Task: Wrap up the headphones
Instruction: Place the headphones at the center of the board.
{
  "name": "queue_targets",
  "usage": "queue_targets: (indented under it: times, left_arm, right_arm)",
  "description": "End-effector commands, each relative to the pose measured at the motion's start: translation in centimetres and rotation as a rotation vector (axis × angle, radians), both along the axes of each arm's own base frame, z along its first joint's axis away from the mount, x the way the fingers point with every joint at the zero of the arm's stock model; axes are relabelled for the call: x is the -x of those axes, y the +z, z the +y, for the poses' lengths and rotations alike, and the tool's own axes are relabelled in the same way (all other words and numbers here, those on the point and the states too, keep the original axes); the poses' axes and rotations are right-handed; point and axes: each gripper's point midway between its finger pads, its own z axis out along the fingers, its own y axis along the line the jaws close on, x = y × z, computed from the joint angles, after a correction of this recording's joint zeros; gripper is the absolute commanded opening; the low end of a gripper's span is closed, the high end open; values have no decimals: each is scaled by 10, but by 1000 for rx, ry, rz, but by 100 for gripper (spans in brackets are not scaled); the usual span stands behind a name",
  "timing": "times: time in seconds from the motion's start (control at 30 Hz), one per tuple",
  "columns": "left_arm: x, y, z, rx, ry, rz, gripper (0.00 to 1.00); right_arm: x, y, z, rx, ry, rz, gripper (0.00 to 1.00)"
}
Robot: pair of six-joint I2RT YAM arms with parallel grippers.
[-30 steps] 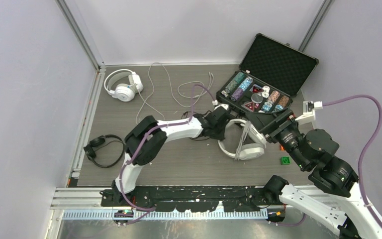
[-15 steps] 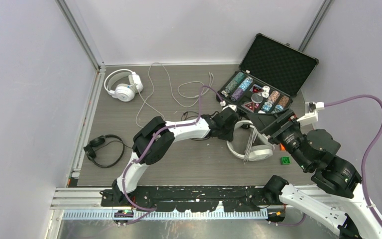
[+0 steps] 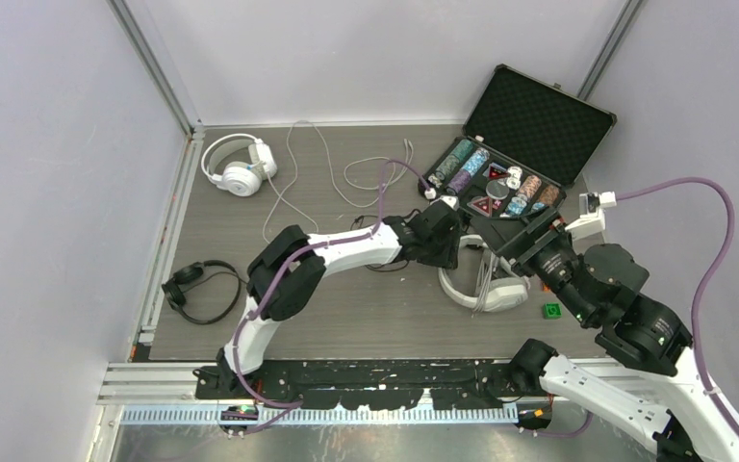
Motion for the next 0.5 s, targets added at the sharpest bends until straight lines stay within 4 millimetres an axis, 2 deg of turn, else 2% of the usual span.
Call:
queue_targets:
  times: [0.0,0.13,0.17,0.2,0.23,0.33,0.47]
  left_arm:
    - [2,69,-1,106,-21,-76,52]
    - [6,93,14,131,-3,-106,68]
    - [7,100,19,140,4,-118,77]
    - [7,111,26,150,18,-141,96]
    - [7,117,33,149,30,-157,99]
    - [5,132,61,127,82,-198,100]
    - [2,140,113,52,177,-259,100]
  right_arm:
    - [-8,4,12,-45,8,-1,81]
    - [-12,-8,23,-42,28,31,81]
    - [-13,-12,26,-36,36,41,81]
    - [-14,-18,28,-29,41,55,82]
    - [-15,-23,30,-22,44,65,81]
    - [-17,-35,33,-4,44,89,82]
    - [-20,-50,35,23,39,115,81]
